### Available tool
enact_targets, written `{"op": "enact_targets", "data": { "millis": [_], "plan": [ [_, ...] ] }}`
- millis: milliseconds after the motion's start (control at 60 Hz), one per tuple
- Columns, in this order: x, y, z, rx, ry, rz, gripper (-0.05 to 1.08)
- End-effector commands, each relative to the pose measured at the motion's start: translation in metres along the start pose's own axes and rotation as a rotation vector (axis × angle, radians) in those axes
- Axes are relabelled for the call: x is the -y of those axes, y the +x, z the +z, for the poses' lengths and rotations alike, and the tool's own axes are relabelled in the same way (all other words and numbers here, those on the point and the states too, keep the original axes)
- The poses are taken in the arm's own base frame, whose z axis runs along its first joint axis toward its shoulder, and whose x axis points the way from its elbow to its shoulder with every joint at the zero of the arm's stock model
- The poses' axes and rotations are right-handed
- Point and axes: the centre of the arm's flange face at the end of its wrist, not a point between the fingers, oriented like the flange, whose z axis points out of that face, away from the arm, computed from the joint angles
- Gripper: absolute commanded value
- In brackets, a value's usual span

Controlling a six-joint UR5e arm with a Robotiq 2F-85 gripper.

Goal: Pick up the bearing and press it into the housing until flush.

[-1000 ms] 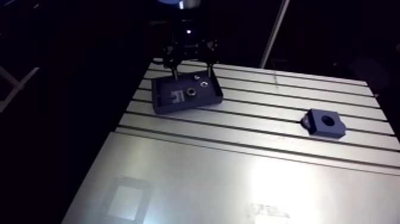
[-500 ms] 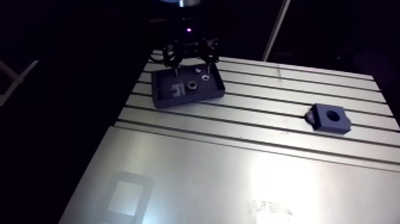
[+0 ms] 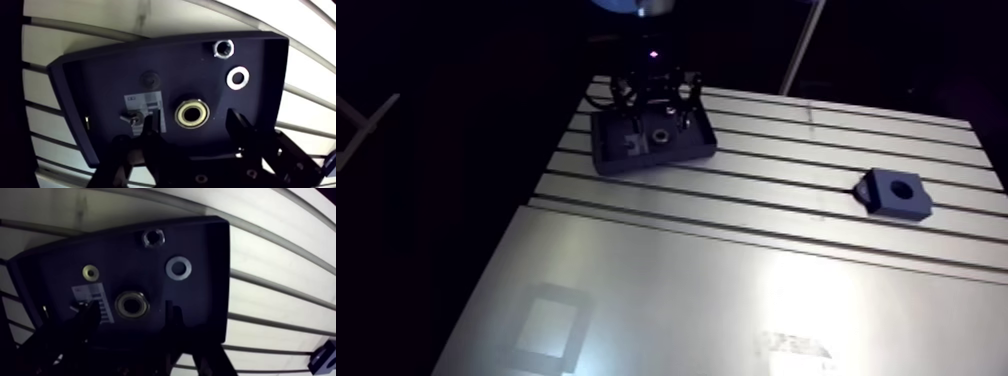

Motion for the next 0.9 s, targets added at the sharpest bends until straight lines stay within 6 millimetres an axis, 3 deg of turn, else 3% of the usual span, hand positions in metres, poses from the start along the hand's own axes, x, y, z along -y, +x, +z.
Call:
{"op": "enact_targets", "data": {
  "millis": [17, 283, 900],
  "plan": [
    [0.0016, 0.0009, 0.0059, 0.000, -0.003, -0.004, 0.26],
    [0.0018, 0.0018, 0.0127, 0.007, -0.004, -0.004, 0.28],
    [0.0023, 0.0009, 0.0061, -0.003, -0.009, -0.005, 0.33]
  ]
}}
